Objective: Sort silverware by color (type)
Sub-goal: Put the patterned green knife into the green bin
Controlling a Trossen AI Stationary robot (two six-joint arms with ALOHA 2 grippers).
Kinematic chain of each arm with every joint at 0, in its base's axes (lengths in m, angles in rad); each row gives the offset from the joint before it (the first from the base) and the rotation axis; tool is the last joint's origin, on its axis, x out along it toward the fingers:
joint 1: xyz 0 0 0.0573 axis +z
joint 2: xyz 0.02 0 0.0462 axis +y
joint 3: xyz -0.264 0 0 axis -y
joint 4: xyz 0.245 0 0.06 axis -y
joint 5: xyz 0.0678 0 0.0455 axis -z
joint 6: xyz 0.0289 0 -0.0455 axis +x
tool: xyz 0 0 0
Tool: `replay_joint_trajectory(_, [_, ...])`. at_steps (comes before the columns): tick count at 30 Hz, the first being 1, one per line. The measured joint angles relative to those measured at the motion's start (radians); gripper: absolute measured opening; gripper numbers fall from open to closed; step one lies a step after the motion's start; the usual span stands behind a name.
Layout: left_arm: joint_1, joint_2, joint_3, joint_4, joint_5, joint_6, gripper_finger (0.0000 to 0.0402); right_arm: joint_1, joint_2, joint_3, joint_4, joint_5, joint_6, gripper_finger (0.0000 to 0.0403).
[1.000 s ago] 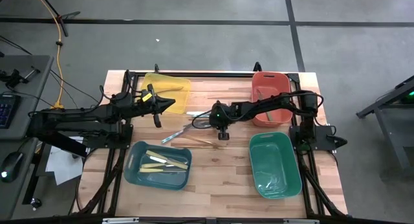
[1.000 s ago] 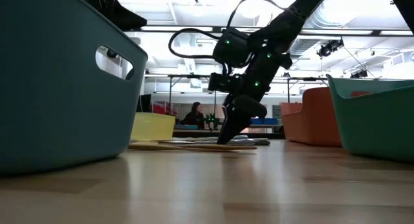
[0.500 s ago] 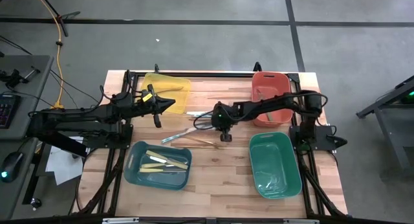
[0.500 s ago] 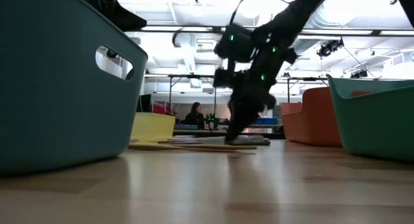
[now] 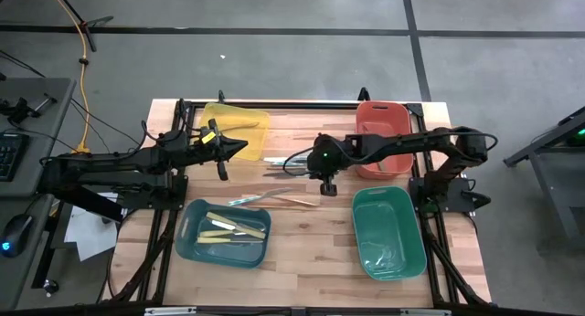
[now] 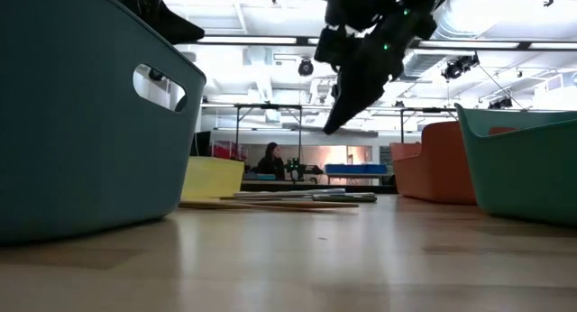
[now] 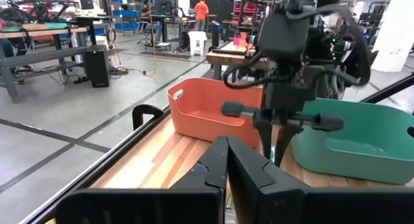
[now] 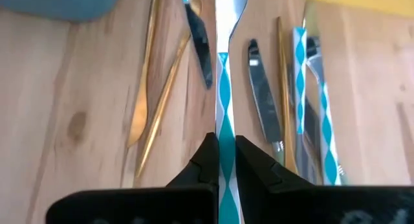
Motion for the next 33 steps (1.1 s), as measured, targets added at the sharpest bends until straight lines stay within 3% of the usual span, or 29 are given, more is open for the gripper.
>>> replay_joint_trajectory(16, [0.001,0.000,0.000,0.000,0.000,0.000,0.0000,0.003,-0.033,0.001,-0.010,0.002,0.028,0.0010])
replay_joint_trajectory(20, [0.001,0.000,0.000,0.000,0.000,0.000,0.0000,0.017,-0.055,0.001,-0.085,-0.035,0.111,0.0010])
replay_joint_trajectory(26, [0.001,0.000,0.000,0.002,-0.010,0.018,0.0000,0.098,-0.191,0.002,-0.241,-0.042,0.219,0.0010])
replay_joint_trajectory(33, [0.001,0.000,0.000,0.002,-0.011,0.018,0.0000,0.255,-0.361,0.004,-0.358,-0.039,0.538,0.0010])
